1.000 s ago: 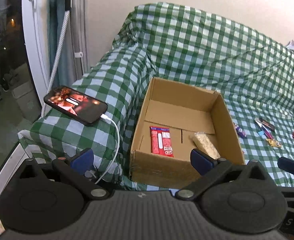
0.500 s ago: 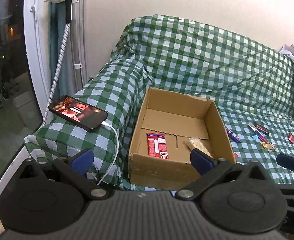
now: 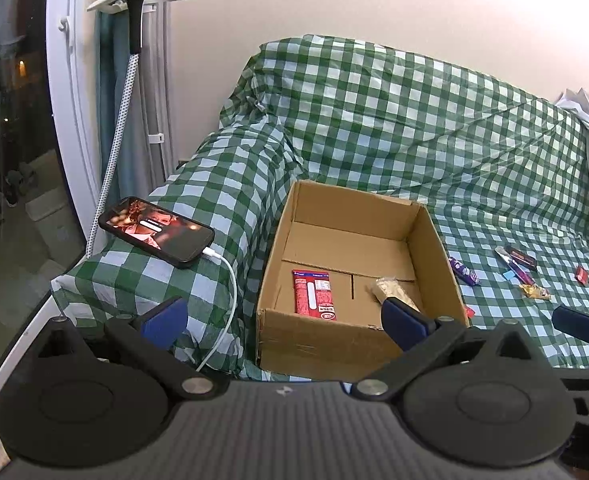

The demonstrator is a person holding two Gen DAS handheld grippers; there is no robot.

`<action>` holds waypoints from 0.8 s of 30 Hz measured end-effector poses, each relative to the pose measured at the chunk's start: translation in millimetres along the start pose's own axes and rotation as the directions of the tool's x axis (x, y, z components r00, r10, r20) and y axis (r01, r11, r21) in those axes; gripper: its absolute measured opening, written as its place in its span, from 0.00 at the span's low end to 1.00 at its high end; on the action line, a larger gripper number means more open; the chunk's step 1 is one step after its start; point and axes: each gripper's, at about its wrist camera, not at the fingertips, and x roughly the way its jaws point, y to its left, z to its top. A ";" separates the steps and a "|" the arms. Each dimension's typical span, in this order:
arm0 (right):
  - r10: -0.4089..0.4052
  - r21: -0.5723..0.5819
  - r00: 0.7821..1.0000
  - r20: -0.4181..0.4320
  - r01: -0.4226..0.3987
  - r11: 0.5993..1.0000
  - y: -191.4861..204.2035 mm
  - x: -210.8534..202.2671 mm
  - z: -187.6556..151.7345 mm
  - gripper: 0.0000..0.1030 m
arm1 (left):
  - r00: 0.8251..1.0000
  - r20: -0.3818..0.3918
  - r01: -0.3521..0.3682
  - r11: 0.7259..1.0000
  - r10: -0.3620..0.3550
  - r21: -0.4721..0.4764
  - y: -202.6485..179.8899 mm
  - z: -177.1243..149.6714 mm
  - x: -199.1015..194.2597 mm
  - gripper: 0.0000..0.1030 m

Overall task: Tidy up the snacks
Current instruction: 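Open both tools to drop the wafer pack and cracker bar into the box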

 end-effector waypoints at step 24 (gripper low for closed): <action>0.020 0.096 0.999 -0.030 -0.017 0.995 -27.0 10.5 -11.3 0.96 | 0.998 -0.062 -0.028 0.998 0.031 0.048 -21.8 1.2 21.3 1.00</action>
